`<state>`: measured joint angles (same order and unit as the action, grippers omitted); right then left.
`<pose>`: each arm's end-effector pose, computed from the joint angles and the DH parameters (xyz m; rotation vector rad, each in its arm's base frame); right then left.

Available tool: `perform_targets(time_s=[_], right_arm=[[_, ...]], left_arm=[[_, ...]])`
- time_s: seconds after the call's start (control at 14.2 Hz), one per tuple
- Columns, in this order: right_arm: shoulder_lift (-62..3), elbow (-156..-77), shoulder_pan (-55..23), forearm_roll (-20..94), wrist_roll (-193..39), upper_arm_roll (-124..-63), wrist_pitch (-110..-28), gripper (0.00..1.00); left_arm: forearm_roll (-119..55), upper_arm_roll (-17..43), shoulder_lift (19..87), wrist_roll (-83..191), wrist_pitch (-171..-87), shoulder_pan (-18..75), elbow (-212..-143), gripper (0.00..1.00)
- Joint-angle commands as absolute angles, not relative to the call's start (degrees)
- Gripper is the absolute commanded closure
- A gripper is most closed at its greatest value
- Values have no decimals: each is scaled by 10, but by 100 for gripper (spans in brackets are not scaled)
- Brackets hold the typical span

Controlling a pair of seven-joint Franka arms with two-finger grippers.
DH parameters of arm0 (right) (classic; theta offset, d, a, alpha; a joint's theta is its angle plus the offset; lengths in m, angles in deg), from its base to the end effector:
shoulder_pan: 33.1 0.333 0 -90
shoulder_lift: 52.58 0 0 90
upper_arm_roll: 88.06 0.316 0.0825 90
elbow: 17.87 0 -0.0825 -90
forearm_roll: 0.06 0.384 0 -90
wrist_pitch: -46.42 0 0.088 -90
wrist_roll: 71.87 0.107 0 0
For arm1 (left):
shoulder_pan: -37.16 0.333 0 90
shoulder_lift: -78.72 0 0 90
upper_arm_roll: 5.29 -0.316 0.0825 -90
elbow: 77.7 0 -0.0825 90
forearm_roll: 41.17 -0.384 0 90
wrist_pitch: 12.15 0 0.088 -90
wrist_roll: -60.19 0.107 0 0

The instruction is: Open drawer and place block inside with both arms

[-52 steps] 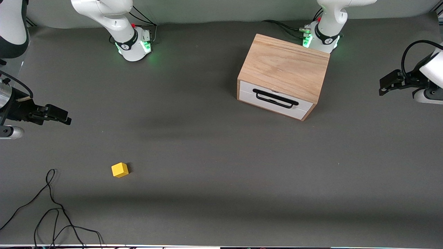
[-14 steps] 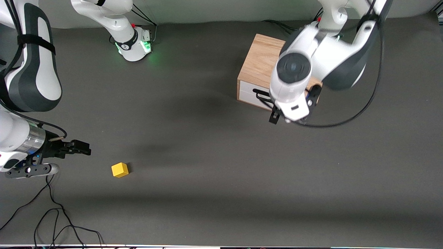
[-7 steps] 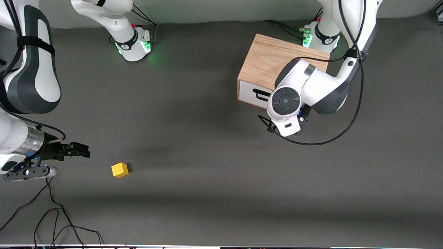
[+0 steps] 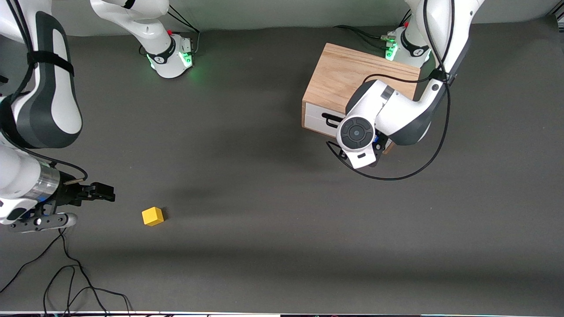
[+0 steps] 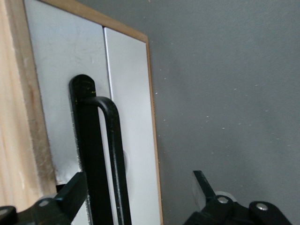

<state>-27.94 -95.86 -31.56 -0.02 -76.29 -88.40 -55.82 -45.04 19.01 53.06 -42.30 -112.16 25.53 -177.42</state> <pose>0.6866 0.0152 0.4748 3.1362 0.1545 -0.0107 0.5059 -0.3352 0.3134 -2.3485 -1.5001 0.3615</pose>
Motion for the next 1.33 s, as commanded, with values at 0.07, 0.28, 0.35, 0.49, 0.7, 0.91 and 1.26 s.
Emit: perform_targets(time_s=[0.07,0.28,0.35,0.49,0.7,0.91,1.26], right_arm=[[-249,-957,-317,-4,-783,-887,-571,0],[-214,-959,-317,-2,-838,-887,-624,0],[-207,-959,-314,-3,-838,-887,-631,0],[-187,-984,-312,-2,-838,-886,-678,0],[-185,-1085,-312,-2,-840,-885,-813,0],[-160,-1108,-308,-2,-840,-884,-860,0],[-122,-1109,-310,1,-856,-881,-883,0]], left_arm=[[-442,188,547,-425,-1150,250,-1814,0],[-443,188,536,-424,-1169,250,-1819,0],[-444,188,535,-424,-1177,250,-1819,0],[-447,188,527,-423,-1185,250,-1814,0],[-451,188,516,-424,-1185,250,-1801,0],[-456,187,507,-424,-1185,250,-1785,0],[-471,187,471,-426,-1184,250,-1739,0]])
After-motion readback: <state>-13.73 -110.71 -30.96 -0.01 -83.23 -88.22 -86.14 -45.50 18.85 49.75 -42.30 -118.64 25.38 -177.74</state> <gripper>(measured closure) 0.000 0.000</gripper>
